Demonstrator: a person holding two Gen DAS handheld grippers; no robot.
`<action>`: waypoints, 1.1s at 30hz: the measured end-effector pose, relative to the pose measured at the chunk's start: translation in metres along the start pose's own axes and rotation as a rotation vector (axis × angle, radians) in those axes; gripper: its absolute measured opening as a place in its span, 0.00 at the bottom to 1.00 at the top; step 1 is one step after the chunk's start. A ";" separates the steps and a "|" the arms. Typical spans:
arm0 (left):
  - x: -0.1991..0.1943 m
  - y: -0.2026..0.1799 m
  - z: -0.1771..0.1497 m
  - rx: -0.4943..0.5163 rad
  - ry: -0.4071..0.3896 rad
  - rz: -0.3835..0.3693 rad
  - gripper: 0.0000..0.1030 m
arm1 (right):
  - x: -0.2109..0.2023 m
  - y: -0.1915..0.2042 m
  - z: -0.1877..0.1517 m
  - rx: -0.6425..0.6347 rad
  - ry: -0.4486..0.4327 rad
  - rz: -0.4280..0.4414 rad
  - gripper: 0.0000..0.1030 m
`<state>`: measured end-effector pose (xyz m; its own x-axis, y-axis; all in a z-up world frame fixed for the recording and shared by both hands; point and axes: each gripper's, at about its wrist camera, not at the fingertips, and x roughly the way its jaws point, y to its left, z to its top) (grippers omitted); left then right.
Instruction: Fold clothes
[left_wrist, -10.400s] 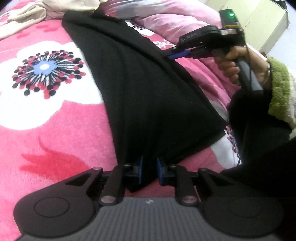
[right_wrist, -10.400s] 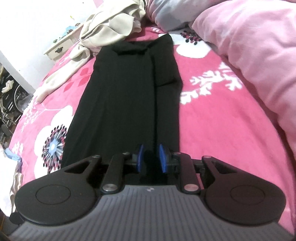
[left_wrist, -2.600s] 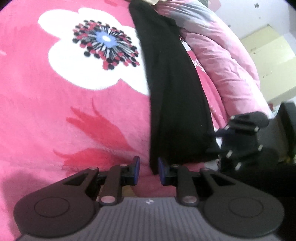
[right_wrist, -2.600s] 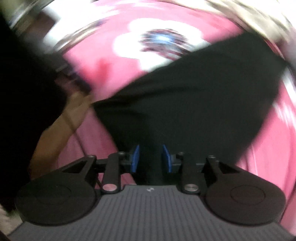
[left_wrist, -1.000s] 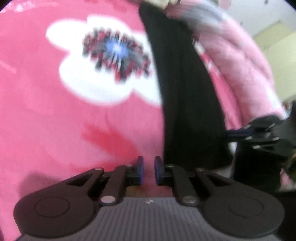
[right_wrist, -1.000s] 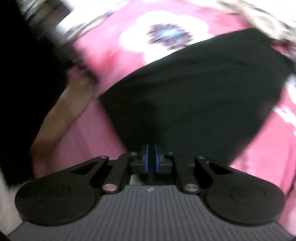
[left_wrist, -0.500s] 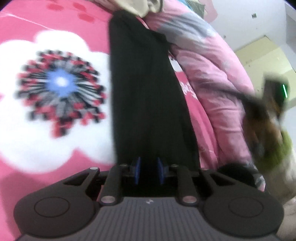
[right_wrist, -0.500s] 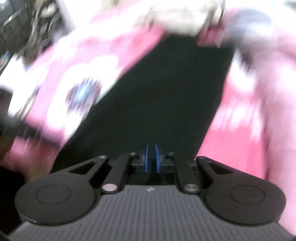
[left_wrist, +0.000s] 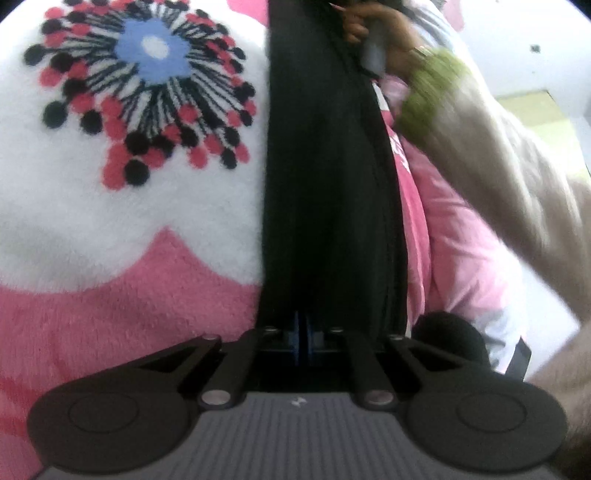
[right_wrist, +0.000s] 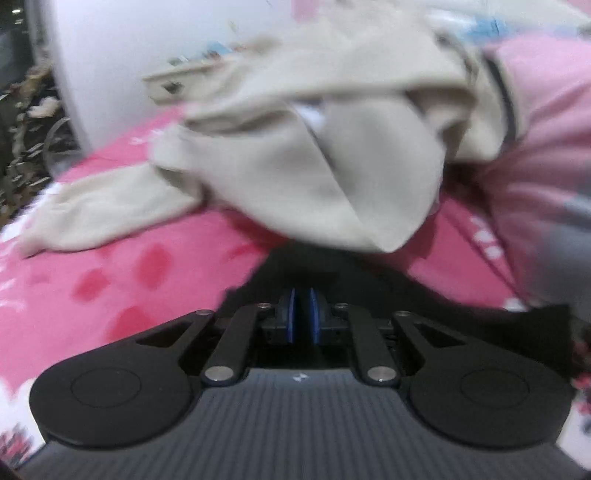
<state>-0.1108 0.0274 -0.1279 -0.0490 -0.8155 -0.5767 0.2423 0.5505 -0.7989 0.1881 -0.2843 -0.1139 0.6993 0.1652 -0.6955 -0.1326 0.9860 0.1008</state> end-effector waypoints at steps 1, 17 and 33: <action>0.000 0.002 0.000 0.005 0.004 -0.008 0.06 | 0.010 -0.006 0.004 0.012 -0.019 -0.026 0.04; 0.004 0.024 0.007 0.009 0.044 -0.101 0.04 | 0.025 0.016 0.018 -0.050 0.121 0.184 0.05; 0.009 0.026 0.010 0.002 0.046 -0.125 0.04 | -0.103 -0.069 -0.018 0.016 0.023 0.022 0.08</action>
<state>-0.0955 0.0324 -0.1525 -0.1232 -0.8688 -0.4796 0.2338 0.4442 -0.8649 0.1123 -0.3695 -0.0617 0.6801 0.1867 -0.7089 -0.1364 0.9824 0.1279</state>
